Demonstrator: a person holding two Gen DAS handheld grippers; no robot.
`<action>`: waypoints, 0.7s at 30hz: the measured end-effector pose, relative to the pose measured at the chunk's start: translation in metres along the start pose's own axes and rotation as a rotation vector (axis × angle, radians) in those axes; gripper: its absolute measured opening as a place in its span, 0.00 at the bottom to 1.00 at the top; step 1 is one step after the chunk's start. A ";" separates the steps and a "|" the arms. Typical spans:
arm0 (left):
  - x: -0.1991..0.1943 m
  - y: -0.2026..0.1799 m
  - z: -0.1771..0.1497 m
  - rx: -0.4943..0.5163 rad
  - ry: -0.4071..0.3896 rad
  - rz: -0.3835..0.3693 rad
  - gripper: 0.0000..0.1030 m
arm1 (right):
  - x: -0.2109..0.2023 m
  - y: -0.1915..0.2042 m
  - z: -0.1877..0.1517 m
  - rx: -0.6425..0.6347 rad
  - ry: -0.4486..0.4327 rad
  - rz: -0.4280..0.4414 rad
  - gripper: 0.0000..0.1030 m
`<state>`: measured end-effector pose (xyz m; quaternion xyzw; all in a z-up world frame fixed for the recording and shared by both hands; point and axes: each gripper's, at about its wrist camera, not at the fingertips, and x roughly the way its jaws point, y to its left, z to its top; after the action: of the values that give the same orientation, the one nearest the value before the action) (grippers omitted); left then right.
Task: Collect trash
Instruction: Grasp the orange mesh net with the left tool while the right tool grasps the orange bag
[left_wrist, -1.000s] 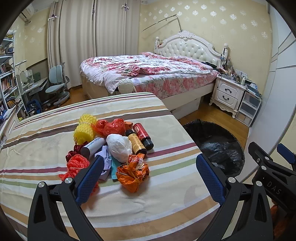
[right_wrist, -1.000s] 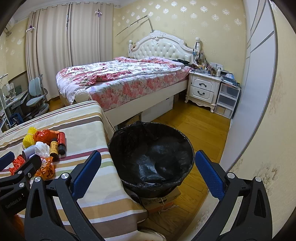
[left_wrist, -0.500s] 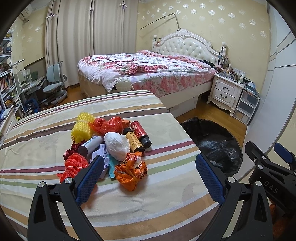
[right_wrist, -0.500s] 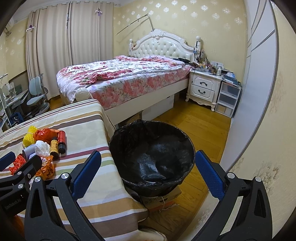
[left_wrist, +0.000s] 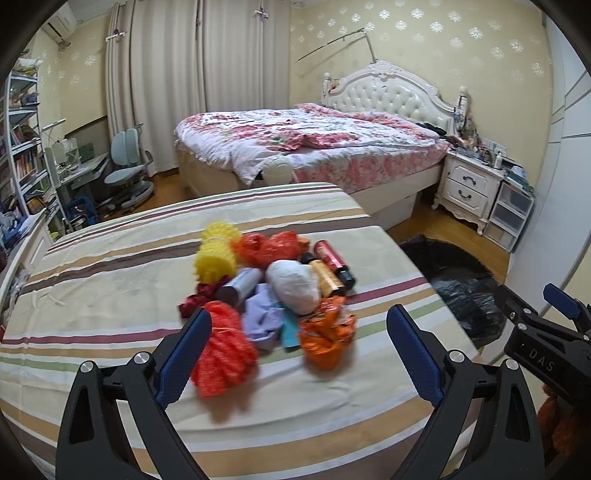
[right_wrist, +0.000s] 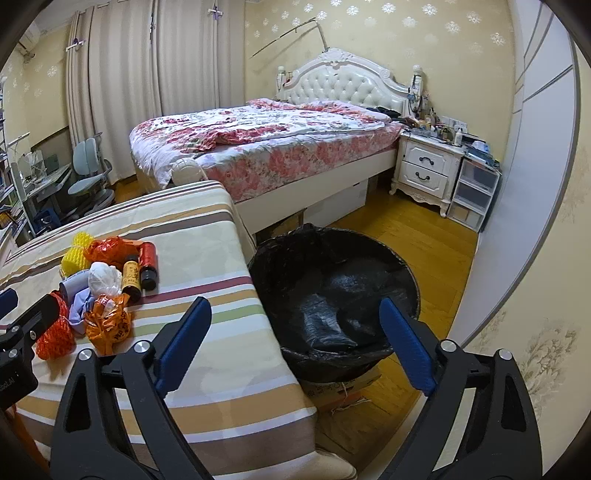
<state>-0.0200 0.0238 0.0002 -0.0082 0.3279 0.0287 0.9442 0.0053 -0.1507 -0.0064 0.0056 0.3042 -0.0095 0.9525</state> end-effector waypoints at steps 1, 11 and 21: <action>-0.001 0.006 -0.001 -0.005 0.001 0.011 0.86 | 0.000 0.003 -0.001 -0.004 0.005 0.008 0.81; 0.001 0.065 -0.016 -0.058 0.048 0.085 0.78 | 0.005 0.043 0.000 -0.066 0.030 0.072 0.77; 0.023 0.072 -0.020 -0.086 0.099 0.064 0.78 | 0.016 0.067 0.000 -0.104 0.066 0.098 0.75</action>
<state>-0.0191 0.0963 -0.0293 -0.0398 0.3726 0.0724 0.9243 0.0192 -0.0838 -0.0154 -0.0288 0.3347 0.0531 0.9404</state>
